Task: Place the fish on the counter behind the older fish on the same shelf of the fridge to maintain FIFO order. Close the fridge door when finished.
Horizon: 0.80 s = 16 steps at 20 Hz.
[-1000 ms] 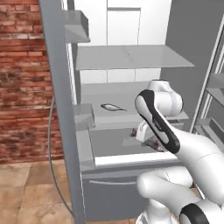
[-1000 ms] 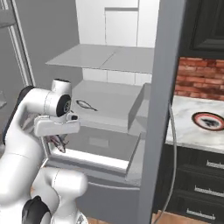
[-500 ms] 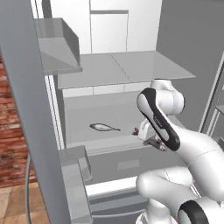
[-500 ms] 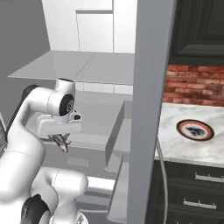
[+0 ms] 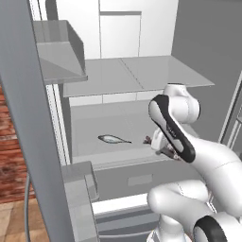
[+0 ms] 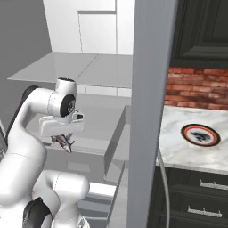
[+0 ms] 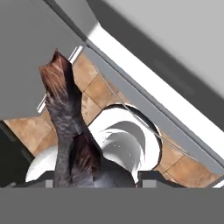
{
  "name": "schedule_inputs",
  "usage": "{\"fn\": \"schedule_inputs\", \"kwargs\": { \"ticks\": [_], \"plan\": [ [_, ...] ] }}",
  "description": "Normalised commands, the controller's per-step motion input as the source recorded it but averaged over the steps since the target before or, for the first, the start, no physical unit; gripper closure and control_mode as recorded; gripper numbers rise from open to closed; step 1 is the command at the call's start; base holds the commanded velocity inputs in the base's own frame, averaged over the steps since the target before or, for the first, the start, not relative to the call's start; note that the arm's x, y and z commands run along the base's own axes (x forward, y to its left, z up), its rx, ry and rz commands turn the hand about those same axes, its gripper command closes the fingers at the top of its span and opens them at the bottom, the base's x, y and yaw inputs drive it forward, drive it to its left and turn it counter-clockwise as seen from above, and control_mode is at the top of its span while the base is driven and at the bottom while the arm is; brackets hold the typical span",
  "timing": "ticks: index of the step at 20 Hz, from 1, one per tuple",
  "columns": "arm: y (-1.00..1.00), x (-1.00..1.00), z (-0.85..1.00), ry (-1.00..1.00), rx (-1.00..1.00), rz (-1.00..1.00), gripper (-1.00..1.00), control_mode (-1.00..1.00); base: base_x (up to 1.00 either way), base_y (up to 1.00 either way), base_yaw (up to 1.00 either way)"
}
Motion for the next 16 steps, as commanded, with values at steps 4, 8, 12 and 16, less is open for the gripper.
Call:
{"fn": "schedule_inputs", "kwargs": {
  "ticks": [4, 8, 12, 16],
  "plan": [
    [0.03, 0.16, -0.77, -0.72, -0.05, 0.23, 1.0, -1.0, 0.0, 0.0, 0.0],
    [0.02, 0.55, -0.15, -0.28, -0.12, 0.11, 1.0, -1.0, 0.0, 0.0, 0.0],
    [0.0, 0.81, 0.26, -0.03, -0.13, 0.02, 1.0, -1.0, 0.0, 0.0, 0.0],
    [0.0, 0.69, 0.27, -0.13, -0.04, 0.0, 1.0, -1.0, 0.0, 0.0, 0.0]
  ]
}}
